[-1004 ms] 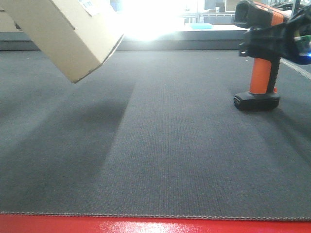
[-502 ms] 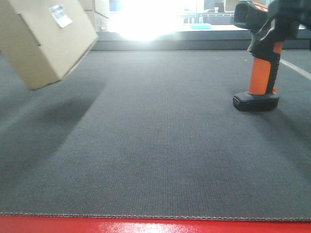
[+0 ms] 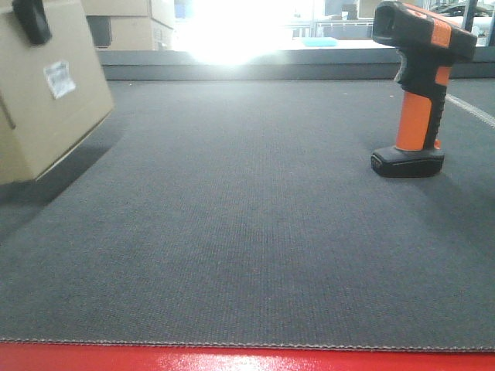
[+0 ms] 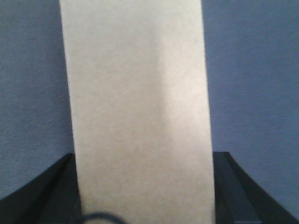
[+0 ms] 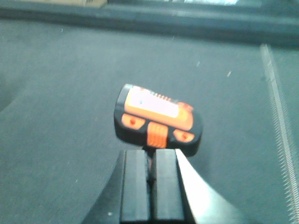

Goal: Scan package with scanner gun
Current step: 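Lower the tan box onto the table with the left gripper and release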

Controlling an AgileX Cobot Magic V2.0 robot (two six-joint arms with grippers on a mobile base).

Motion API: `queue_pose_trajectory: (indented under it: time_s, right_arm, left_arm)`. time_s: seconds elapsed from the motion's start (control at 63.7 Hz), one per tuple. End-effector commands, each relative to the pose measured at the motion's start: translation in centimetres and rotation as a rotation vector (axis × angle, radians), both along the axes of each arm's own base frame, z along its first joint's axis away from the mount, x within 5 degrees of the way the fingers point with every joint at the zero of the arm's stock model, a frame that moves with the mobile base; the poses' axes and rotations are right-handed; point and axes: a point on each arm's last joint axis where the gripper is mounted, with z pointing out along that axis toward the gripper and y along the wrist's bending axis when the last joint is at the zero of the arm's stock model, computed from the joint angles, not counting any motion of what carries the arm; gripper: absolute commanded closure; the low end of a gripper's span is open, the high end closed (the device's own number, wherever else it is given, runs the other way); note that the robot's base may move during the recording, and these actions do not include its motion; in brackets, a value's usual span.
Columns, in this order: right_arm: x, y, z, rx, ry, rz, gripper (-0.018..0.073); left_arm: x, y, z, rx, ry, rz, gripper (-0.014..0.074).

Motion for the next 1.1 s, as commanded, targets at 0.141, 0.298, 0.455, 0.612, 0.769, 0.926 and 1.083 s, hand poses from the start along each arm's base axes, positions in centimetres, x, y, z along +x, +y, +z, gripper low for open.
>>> queue_pose_trajectory:
  time_s: [0.141,0.298,0.455,0.612,0.769,0.926,1.083]
  right_arm:
    - [-1.7,-1.9,1.2,-0.018,-0.071,-0.097,0.0712]
    - [-1.8,-2.7,1.2,-0.020,-0.067,-0.146,0.0712]
    - [-1.8,-2.7,1.2,-0.020,-0.067,-0.146,0.0712]
    - [-1.8,-2.7,1.1,-0.020,-0.059,-0.146,0.0712]
    - [-1.8,-2.7,1.0,-0.020,-0.046,-0.144,0.0712]
    - [-1.9,-2.6,0.7,-0.021,-0.018,-0.139,0.0712]
    - [-1.9,-2.6,0.4,-0.021,0.020,-0.134,0.0712]
  left_arm:
    - [0.9,0.4,-1.2,0.066,0.015,0.008,0.0707]
    - [1.2,0.4,-1.8,0.124,0.028,-0.002,0.0707]
    - [1.2,0.2,-1.7,0.140,0.027,-0.008,0.0706]
    - [1.2,0.2,-1.7,0.136,0.027,-0.008,0.0594]
    - [1.2,0.2,-1.7,0.136,0.027,-0.008,0.0246]
    - [0.9,0.2,-1.3,0.135,0.016,-0.007,-0.0004]
    - [-0.2,0.3,0.8,0.130,-0.037,-0.004,-0.0003]
